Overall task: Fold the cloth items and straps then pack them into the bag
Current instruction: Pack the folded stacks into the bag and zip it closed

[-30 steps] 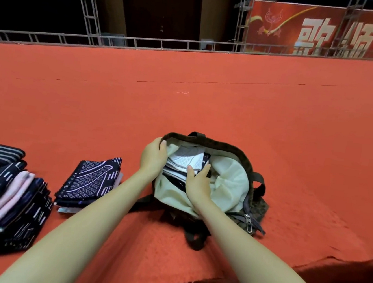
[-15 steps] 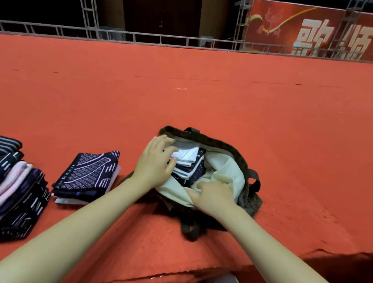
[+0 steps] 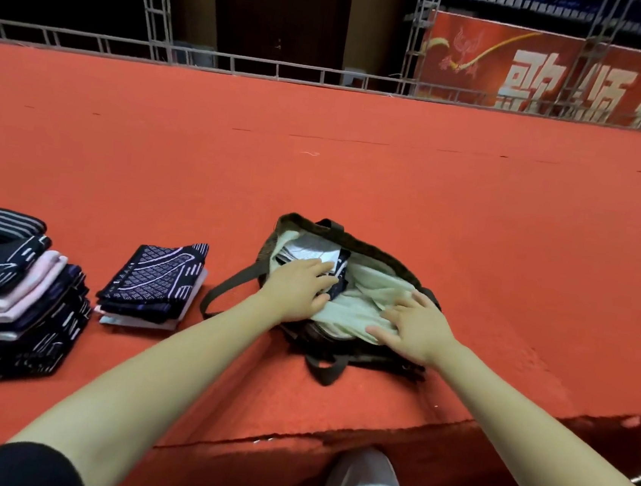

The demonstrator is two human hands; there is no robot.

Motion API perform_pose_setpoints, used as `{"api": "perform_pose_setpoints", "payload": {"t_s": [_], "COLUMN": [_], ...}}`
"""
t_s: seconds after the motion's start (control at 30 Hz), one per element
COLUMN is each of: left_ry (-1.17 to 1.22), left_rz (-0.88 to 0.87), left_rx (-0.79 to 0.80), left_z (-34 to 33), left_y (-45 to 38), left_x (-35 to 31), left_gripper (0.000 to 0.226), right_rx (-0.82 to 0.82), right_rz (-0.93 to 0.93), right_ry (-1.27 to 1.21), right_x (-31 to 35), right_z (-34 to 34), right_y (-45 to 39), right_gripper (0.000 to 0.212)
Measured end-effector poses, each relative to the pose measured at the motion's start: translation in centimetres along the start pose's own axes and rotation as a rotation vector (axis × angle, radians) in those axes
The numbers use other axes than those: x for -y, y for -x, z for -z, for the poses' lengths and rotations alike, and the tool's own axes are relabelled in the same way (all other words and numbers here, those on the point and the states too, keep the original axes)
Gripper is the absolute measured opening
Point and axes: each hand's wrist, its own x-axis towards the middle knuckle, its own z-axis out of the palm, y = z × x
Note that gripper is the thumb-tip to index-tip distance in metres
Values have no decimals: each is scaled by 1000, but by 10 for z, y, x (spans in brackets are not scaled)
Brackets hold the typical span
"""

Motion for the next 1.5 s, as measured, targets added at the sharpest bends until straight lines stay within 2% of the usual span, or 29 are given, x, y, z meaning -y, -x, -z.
{"api": "perform_pose_setpoints", "payload": {"t_s": [0.1, 0.27, 0.33, 0.43, 0.5, 0.57, 0.7, 0.8, 0.87, 0.97, 1.03, 1.1, 1.17, 1.2, 1.27, 1.33, 1.4, 1.5], "left_ry": [48, 112, 116, 161, 263, 347, 377, 345, 329, 422, 566, 652, 732, 816, 998, 1101, 1178, 1193], "left_rz": [49, 77, 40, 7, 87, 175, 375, 609, 810, 1182, 1360, 1374, 1380, 1398, 1426, 1414, 1399, 1335], "left_rx": [3, -14, -15, -9, -86, -229, -456, -482, -403, -132, -15, 17, 2, -16, -18, 78, 217, 225], "left_z": [-7, -9, -7, -4, 5, 20, 61, 79, 76, 58, 48, 39, 38, 39, 40, 44, 47, 64], "left_y": [3, 9, 16, 37, 51, 66, 99, 123, 135, 142, 145, 152, 158, 161, 165, 170, 174, 176], "left_x": [6, 3, -1, 0, 7, 19, 57, 99, 123, 140, 145, 151, 159, 162, 167, 169, 166, 150], "left_gripper": [39, 39, 52, 64, 57, 45, 35, 31, 37, 53, 63, 71, 77, 73, 61, 62, 69, 43], "right_rx": [8, -32, -130, -426, -558, -582, -459, -342, -202, 67, 219, 303, 333, 349, 425, 532, 582, 569], "right_rz": [-43, -12, 27, 13, -31, -51, 1, 62, 45, -154, -280, -318, -327, -337, -357, -389, -411, -373], "right_ry": [1, -8, -48, -241, -397, -588, -893, -1087, -1162, -1293, -1456, -1626, -1692, -1701, -1687, -1701, -1766, -1864], "right_x": [-16, -6, 0, 15, 33, 61, 134, 192, 227, 267, 287, 302, 307, 306, 298, 291, 288, 288], "right_z": [5, 1, -1, 1, 9, 23, 50, 70, 78, 82, 72, 58, 47, 46, 47, 50, 52, 50], "right_y": [10, 15, 16, 7, -6, -20, -42, -56, -69, -95, -109, -116, -121, -122, -125, -126, -123, -119], "right_gripper": [97, 91, 89, 64, 46, 31, 17, 21, 30, 55, 55, 48, 48, 45, 30, 12, 13, 31]}}
